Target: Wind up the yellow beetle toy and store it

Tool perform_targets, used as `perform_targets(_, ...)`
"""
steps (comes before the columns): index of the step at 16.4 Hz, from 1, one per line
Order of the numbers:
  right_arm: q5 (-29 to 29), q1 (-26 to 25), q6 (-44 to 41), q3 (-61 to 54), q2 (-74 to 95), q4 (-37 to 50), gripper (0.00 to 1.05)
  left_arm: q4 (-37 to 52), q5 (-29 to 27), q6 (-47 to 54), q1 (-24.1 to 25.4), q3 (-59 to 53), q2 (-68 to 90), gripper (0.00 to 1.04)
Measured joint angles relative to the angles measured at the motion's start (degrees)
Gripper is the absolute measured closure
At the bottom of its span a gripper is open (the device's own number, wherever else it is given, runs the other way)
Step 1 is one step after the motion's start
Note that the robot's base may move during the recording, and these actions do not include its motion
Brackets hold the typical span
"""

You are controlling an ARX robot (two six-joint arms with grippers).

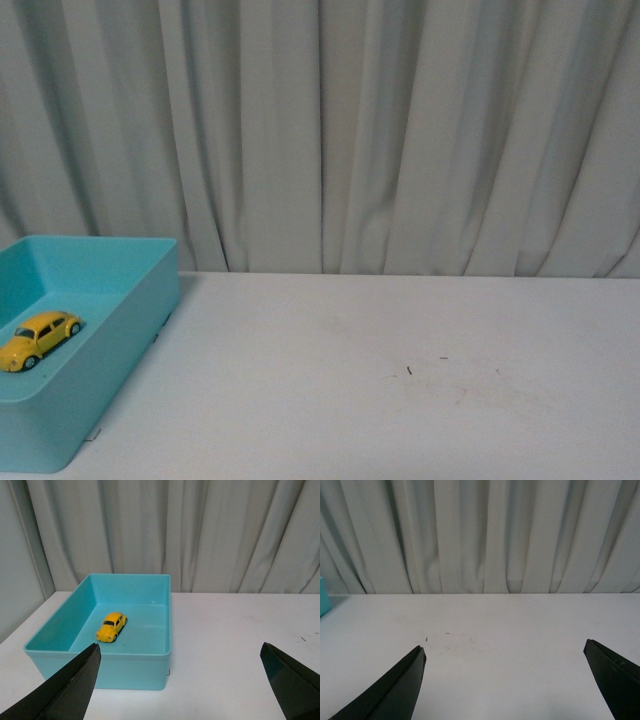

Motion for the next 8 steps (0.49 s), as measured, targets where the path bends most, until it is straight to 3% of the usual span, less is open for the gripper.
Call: perform_targets(8,0.02,0.0,0.02,0.0,0.0,0.15,0.07,0.15,0.0,0.0,0.0,0.0,0.0,0.07)
